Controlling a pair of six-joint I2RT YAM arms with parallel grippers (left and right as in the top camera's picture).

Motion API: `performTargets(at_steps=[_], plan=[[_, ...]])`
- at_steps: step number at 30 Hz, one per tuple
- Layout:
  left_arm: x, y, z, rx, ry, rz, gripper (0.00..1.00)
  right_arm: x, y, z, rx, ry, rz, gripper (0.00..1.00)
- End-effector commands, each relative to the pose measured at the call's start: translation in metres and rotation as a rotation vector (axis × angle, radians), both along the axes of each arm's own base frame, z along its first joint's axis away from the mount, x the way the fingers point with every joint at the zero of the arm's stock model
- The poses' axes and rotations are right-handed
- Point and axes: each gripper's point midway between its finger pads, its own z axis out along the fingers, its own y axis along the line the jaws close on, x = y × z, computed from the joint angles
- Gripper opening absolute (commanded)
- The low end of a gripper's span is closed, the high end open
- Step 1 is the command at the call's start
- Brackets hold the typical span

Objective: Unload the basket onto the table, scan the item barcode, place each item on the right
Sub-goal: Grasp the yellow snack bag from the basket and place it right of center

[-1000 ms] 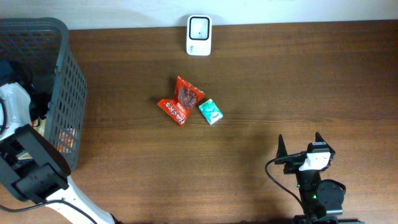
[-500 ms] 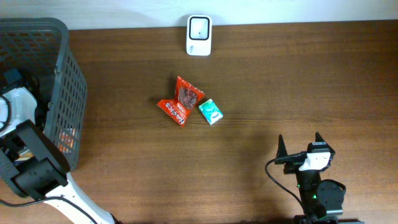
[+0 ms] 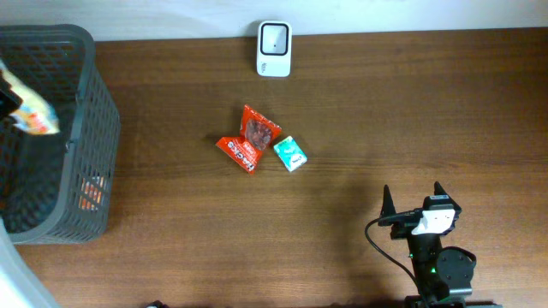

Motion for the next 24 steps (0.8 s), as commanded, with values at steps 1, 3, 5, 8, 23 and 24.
performTargets(at_steps=[1,3,5,8,23,24], plan=[[-0.013,-0.106,0.045,-0.126,-0.174,-0.463,0.00,0.000,-0.002,-0.003,-0.007,0.004,-0.008,0.98],[-0.012,-0.161,0.045,-0.145,-0.166,-0.637,0.00,0.000,-0.002,-0.003,-0.007,0.004,-0.008,0.99],[-0.002,-0.221,0.029,-0.161,-0.105,-0.792,0.00,0.000,-0.002,-0.003,-0.007,0.004,-0.008,0.99],[0.027,-0.304,-0.027,-0.156,0.071,-0.931,0.00,0.000,-0.002,-0.003,-0.007,0.004,-0.008,0.98],[0.076,-0.523,-0.336,-0.138,0.670,-0.807,0.07,0.000,-0.002,-0.003,-0.007,0.004,-0.008,0.99],[0.076,-0.523,-0.336,-0.119,0.662,-0.806,0.33,0.000,-0.002,-0.003,-0.007,0.004,-0.008,0.98]])
